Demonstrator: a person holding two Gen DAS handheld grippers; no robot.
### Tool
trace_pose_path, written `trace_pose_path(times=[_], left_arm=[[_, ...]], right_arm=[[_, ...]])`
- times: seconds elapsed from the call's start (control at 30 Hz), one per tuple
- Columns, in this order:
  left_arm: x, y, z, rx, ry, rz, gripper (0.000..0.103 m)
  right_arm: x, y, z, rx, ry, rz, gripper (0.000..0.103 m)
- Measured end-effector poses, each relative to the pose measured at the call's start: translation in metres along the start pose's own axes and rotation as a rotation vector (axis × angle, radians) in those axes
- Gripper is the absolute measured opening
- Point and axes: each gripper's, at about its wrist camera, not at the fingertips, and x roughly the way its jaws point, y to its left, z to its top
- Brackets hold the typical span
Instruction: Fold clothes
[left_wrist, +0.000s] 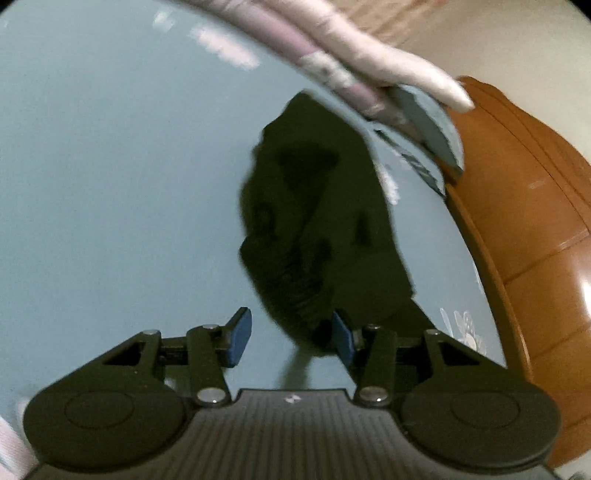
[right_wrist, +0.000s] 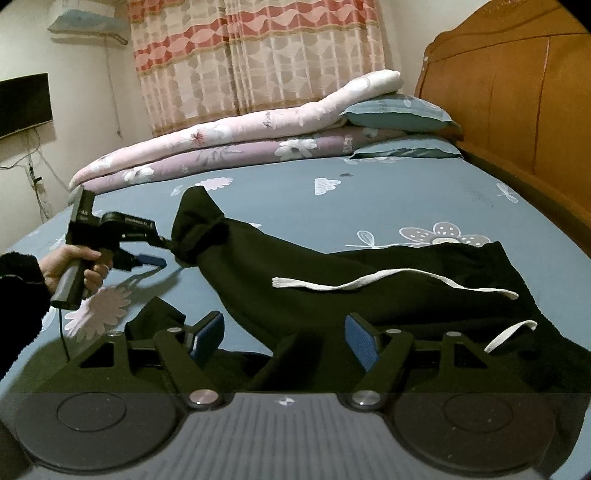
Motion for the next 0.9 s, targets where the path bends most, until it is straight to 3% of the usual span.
trace_pose_path(times=[0.17, 0.4, 0.57, 0.7, 0.73, 0.9], left_arm=[[0.017, -0.002, 0.003, -0.031, -0.032, -0.048, 0.056], [0.043, -0.023, 0.016, -0.001, -0.066, -0.023, 0.057], [0.034, -0.043, 0.022, 0.054, -0.182, -0.029, 0.054], [0.034, -0.053, 0.022, 0.140, -0.163, 0.014, 0.037], [0.032, -0.052, 0.022, 0.147, -0.155, 0.028, 0.028], [0.011, -0.048, 0.022, 0.193, -0.162, 0.095, 0.022]], right_arm=[[0.009, -0.004, -0.004, 0.014, 0.019, -0.005, 0.076], [0.017, -0.007, -0.007, 0.016, 0.035, -0.009, 0.076], [0.018, -0.015, -0.008, 0.033, 0.040, -0.020, 0.076], [0.018, -0.016, -0.009, 0.038, 0.040, -0.019, 0.076], [0.017, -0.015, -0.009, 0.036, 0.038, -0.017, 0.076], [0.014, -0.012, -0.006, 0.026, 0.029, -0.013, 0.076]])
